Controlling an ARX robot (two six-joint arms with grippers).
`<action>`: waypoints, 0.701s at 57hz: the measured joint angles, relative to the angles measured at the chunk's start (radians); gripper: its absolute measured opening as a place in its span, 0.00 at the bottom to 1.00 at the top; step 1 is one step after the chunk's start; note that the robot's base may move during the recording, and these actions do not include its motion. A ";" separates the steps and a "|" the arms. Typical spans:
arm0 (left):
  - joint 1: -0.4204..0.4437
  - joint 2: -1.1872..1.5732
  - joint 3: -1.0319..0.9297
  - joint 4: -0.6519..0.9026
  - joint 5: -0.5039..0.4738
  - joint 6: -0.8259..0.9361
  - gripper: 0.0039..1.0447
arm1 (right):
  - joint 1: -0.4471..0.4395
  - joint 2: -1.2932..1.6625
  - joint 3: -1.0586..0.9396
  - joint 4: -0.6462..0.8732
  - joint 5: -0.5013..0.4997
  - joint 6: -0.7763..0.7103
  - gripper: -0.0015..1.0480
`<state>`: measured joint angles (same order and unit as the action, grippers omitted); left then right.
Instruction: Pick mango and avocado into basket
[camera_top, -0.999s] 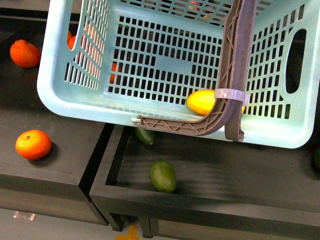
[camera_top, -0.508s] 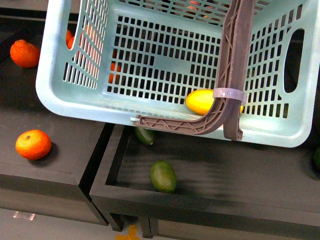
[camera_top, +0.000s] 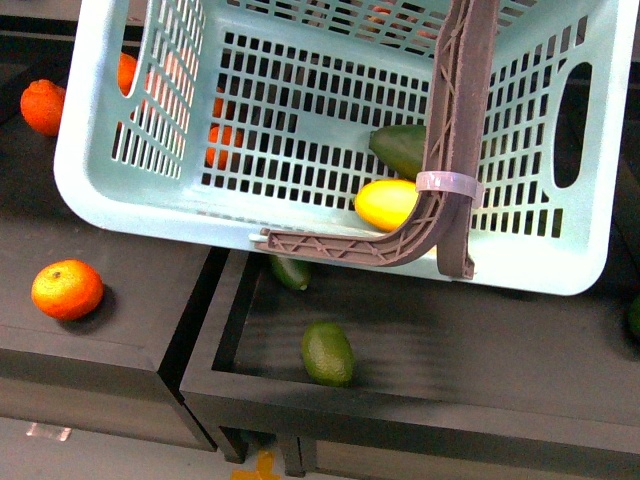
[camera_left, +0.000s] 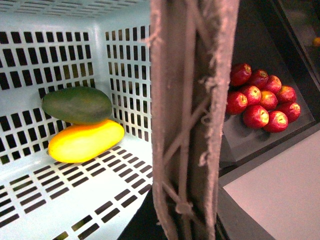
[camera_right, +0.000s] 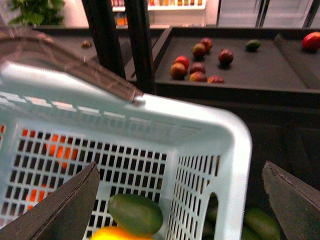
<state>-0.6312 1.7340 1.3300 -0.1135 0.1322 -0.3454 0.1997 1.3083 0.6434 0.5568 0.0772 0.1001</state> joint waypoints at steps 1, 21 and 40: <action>0.000 0.000 0.000 0.000 0.000 0.000 0.08 | -0.005 -0.018 -0.009 -0.004 -0.001 0.006 0.93; -0.002 0.000 0.000 0.000 0.009 0.001 0.08 | -0.107 -0.738 -0.425 -0.341 -0.013 0.079 0.93; -0.002 0.000 0.000 0.000 0.003 0.000 0.08 | -0.192 -0.898 -0.520 -0.276 -0.071 -0.029 0.70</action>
<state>-0.6327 1.7340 1.3300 -0.1135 0.1349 -0.3450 0.0074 0.4107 0.1238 0.2806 0.0067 0.0715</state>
